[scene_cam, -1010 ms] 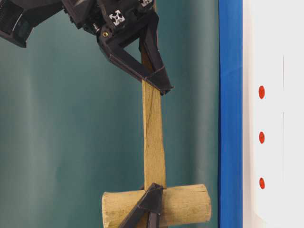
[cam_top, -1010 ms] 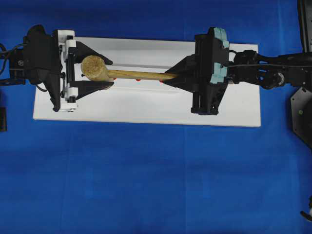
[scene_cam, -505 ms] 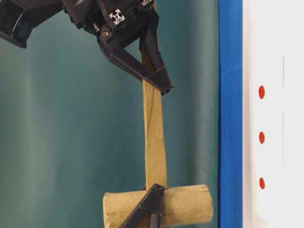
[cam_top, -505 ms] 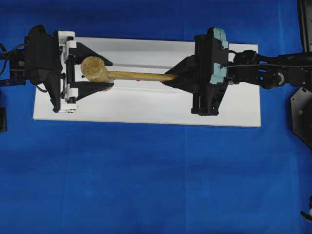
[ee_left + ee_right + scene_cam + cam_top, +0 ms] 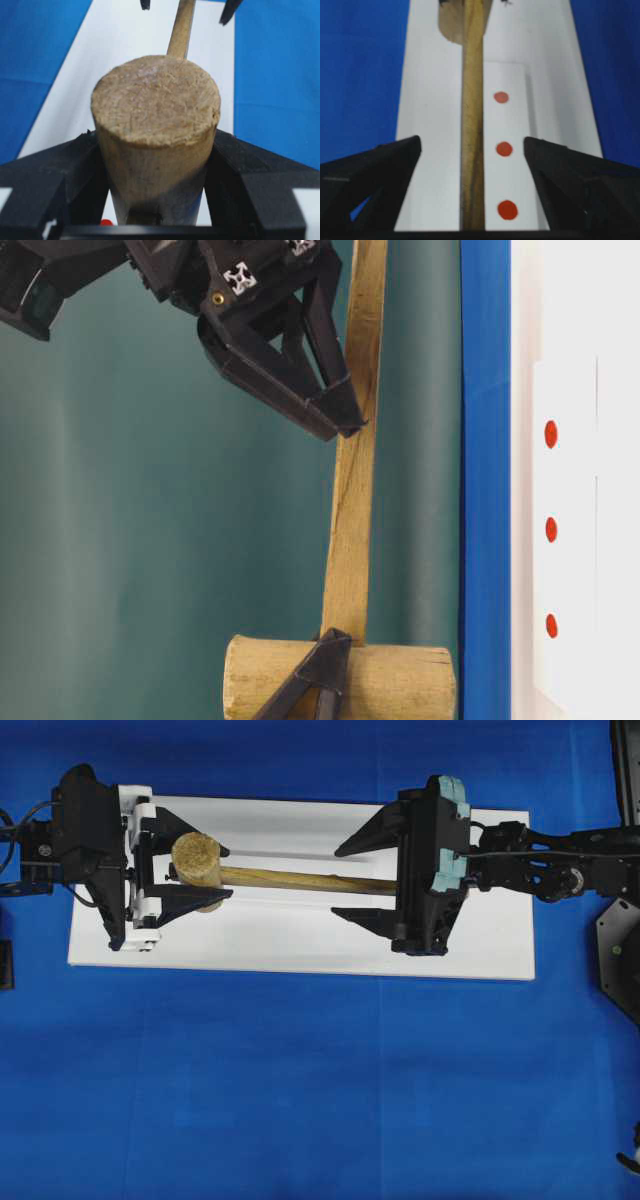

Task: Hit the mark with a hammer.

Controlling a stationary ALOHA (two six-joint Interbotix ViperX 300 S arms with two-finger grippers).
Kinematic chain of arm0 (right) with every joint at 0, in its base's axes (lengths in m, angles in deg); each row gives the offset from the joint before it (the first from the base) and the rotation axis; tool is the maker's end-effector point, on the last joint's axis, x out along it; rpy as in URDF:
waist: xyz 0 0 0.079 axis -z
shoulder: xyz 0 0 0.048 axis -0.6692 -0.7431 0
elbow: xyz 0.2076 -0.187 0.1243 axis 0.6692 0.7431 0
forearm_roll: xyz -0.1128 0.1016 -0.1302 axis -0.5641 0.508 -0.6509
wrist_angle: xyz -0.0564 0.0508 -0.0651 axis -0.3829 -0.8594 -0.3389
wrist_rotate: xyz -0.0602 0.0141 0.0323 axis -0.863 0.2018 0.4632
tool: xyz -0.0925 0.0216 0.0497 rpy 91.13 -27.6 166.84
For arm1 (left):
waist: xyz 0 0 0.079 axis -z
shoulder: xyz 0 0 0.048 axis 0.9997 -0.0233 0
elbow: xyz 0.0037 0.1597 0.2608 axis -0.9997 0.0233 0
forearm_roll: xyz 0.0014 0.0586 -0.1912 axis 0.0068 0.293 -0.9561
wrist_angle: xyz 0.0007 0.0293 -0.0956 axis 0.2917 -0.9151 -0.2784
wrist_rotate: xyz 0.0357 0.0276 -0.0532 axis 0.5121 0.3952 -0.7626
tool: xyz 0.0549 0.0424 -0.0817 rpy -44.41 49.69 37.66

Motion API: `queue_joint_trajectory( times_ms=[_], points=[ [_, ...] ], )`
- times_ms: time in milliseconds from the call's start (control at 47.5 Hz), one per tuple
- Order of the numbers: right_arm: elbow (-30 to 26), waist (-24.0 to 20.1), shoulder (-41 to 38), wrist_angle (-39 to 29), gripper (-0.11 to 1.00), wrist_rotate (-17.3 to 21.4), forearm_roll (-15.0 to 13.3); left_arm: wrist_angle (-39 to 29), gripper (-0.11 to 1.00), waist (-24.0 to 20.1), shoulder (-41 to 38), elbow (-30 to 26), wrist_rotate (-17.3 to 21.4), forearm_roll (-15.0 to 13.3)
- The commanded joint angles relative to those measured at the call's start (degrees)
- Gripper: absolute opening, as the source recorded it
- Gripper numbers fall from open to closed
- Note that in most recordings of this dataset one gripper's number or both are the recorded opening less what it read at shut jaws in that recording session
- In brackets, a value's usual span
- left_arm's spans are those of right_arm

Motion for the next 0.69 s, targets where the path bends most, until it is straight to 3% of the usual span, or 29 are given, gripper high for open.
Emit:
queue_joint_trajectory(
  times_ms=[0, 63, 421, 673],
  points=[
    [-1.49, 0.09, 0.62, 0.70, 0.89, -0.18, -0.97, 0.18, 0.45, 0.09, 1.23, -1.05, -2.99, -0.09],
    [-1.41, 0.09, 0.62, 0.70, 0.91, -0.18, -1.76, -0.53, 0.45, 0.26, 1.49, -1.32, -6.77, -0.09],
    [-1.32, 0.09, 0.53, 0.79, 0.91, -0.18, -5.45, -6.68, 0.45, 1.41, 2.11, -3.96, -37.00, -0.09],
    [-1.05, 0.09, 0.44, 0.88, 0.91, -0.09, -6.33, -6.86, 0.45, 1.58, 2.46, -4.57, -53.17, -0.09]
  ],
)
